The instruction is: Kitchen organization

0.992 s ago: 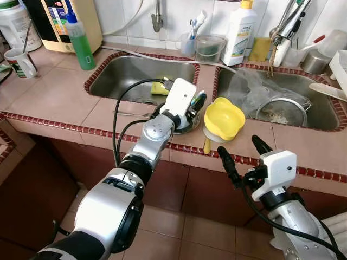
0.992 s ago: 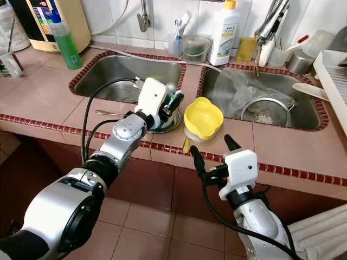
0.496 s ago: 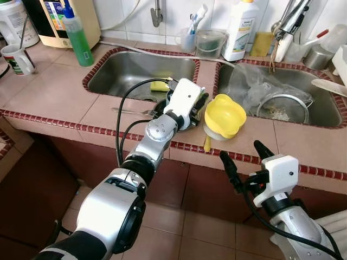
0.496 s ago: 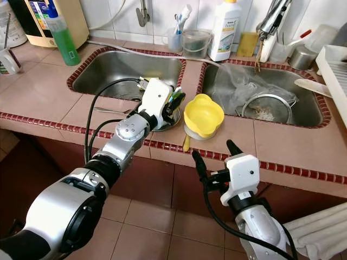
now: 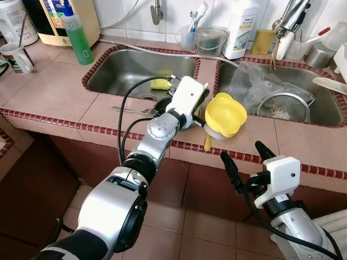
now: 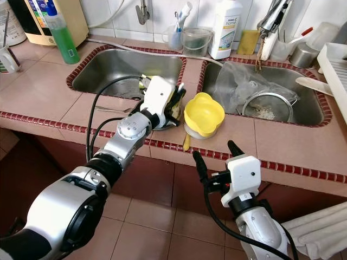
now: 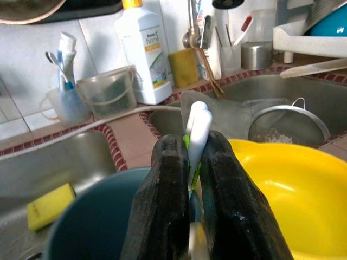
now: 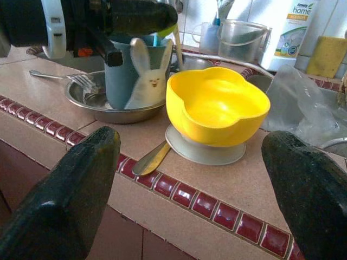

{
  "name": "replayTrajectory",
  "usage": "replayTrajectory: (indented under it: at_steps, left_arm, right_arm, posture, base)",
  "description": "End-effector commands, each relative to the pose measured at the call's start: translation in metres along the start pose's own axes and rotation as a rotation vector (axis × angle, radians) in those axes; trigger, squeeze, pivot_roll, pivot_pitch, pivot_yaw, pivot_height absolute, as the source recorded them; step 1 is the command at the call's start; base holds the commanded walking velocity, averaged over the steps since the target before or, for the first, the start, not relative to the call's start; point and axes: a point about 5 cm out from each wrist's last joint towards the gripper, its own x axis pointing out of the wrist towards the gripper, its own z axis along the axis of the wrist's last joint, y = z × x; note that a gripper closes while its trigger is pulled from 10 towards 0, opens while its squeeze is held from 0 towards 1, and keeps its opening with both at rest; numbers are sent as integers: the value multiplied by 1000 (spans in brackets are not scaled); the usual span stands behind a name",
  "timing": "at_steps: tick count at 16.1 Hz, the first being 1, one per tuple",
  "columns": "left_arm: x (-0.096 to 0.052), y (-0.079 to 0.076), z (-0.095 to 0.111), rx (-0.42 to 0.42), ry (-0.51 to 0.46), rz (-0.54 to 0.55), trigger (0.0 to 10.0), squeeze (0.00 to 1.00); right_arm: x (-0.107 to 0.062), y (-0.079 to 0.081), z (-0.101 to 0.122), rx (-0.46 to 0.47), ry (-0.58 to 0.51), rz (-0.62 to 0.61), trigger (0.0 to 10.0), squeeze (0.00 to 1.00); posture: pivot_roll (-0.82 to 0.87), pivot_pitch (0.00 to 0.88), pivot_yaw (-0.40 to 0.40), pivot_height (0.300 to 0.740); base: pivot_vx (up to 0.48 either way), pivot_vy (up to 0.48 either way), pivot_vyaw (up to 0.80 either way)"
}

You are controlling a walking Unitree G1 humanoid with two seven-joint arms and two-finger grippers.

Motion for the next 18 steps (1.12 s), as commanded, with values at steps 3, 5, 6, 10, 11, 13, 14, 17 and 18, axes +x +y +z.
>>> replayTrajectory:
  at_steps: [3, 5, 6, 10, 11, 13, 14, 17, 18]
  left_arm:
    - [2, -3, -1, 22, 24, -23, 10000, 0]
    - [1, -2, -1, 20, 23, -18, 10000, 0]
    - [1, 0, 0, 11, 14, -5, 0, 0]
    - [1, 8, 3, 46, 16, 2, 10000, 0]
    - [1, 12, 6, 49, 4, 4, 10000, 0]
    - [0, 28, 17, 77, -24, 37, 10000, 0]
    - [-1, 36, 20, 74, -32, 56, 10000, 0]
    - [-5, 50, 28, 72, -72, 76, 10000, 0]
    - [-6, 52, 30, 67, -86, 69, 10000, 0]
  right_arm:
    - [-2, 0, 4, -5, -9, -3, 10000, 0]
    - [-2, 1, 4, -5, -9, 0, 10000, 0]
    - [-1, 0, 4, -5, -11, 1, 10000, 0]
    - [2, 1, 4, -5, -16, 8, 10000, 0]
    - [3, 1, 4, -4, -17, 8, 10000, 0]
    - [9, 1, 4, -1, -27, 13, 10000, 0]
    - [11, 2, 4, 1, -31, 15, 10000, 0]
    - [18, 3, 4, 10, -44, 23, 10000, 0]
    - [20, 4, 4, 11, -47, 28, 10000, 0]
  posture:
    - [-216, 127, 42, 740]
    - [-212, 125, 39, 740]
    - [-210, 125, 39, 740]
    - [-200, 111, 37, 740]
    - [-196, 111, 37, 740]
    - [-176, 100, 38, 740]
    - [-174, 99, 38, 740]
    - [-143, 82, 34, 740]
    - [-137, 75, 33, 740]
  base:
    - [0, 0, 0]
    - [0, 0, 0]
    - [0, 0, 0]
    - [0, 0, 0]
    - [0, 0, 0]
    - [0, 0, 0]
    - [0, 0, 0]
    - [0, 0, 0]
    - [0, 0, 0]
